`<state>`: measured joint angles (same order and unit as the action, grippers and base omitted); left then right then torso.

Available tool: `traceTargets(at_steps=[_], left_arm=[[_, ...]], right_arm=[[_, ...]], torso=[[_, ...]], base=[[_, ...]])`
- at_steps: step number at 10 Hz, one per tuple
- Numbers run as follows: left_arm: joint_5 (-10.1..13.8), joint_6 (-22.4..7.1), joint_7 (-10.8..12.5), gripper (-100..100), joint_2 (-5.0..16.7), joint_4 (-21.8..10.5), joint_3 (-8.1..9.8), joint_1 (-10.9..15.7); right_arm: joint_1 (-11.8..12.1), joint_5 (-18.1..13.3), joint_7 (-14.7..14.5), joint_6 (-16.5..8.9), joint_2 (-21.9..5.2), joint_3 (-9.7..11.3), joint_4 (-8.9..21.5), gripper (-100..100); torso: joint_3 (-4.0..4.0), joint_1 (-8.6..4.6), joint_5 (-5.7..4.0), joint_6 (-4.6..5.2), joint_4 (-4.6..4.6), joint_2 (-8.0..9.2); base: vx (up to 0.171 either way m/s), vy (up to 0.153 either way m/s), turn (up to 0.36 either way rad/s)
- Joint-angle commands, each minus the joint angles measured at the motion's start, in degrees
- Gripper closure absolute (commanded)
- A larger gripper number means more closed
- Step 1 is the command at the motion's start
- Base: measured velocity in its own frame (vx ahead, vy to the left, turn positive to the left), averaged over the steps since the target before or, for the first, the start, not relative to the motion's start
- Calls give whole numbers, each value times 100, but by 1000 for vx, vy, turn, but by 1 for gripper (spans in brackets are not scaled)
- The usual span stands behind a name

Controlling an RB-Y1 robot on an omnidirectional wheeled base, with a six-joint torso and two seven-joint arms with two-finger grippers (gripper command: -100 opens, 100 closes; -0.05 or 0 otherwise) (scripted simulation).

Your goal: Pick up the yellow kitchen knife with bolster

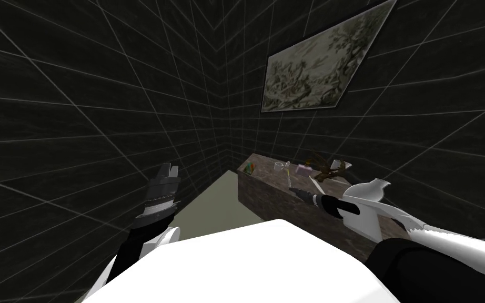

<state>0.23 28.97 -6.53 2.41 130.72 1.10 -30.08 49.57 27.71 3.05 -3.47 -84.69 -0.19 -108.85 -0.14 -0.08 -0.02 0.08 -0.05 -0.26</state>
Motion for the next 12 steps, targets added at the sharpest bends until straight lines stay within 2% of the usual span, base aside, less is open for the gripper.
traceTargets(at_steps=[1, 2, 3, 4, 5, 7, 9, 10, 11, 12], left_arm=[[0, 0, 0, 0, 0, 0, 0, 0], [0, 0, 0, 0, 0, 0, 0, 0], [0, 0, 0, 0, 0, 0, 0, 0], [0, 0, 0, 0, 0, 0, 0, -1], [0, 0, 0, 0, 0, 0, 0, 0], [0, 0, 0, 0, 0, 0, 0, 0], [0, 0, 0, 0, 0, 0, 1, -1], [0, 0, 0, 0, 0, 0, 0, -1], [0, 0, 0, 0, 0, 0, 0, 0], [0, 0, 0, 0, 1, 0, 1, -1]], right_arm=[[116, 141, 26, -163, -286, 69, 124, -100], [159, 266, 59, -323, -463, 164, 232, -100], [159, 266, 59, -323, -530, 164, 232, -100], [195, 385, 94, -480, -729, 261, 337, -100], [195, 385, 94, -480, -736, 261, 337, -100], [250, 603, 168, -778, -1083, 455, 531, -100], [250, 603, 168, -778, -1083, 455, 531, -100], [283, 790, 244, -1048, -1350, 643, 700, -100], [293, 871, 281, -1168, -1456, 731, 773, -100], [293, 871, 281, -1168, -1456, 731, 773, -100]], torso=[[0, 0, 0, 0, 0, 0], [-2, 0, 0, -3, -1, -4], [-9, -1, -1, -6, -4, -15], [-7, -1, 0, 1, -3, -11], [-6, -2, 0, -1, -3, -11], [-2, -7, -1, -2, -1, -4], [-7, -4, -2, 3, -3, -12], [2, 4, 0, 5, 1, 5], [-6, -3, 0, -5, -2, -10], [-19, -14, -3, -1, -7, -33]], base=[[72, -1, 182], [105, -6, 325], [85, -12, 120], [88, -14, 147], [69, -21, 74], [85, -36, 199], [66, -13, 32], [95, -27, 272], [164, -61, 256], [115, -42, 47]])
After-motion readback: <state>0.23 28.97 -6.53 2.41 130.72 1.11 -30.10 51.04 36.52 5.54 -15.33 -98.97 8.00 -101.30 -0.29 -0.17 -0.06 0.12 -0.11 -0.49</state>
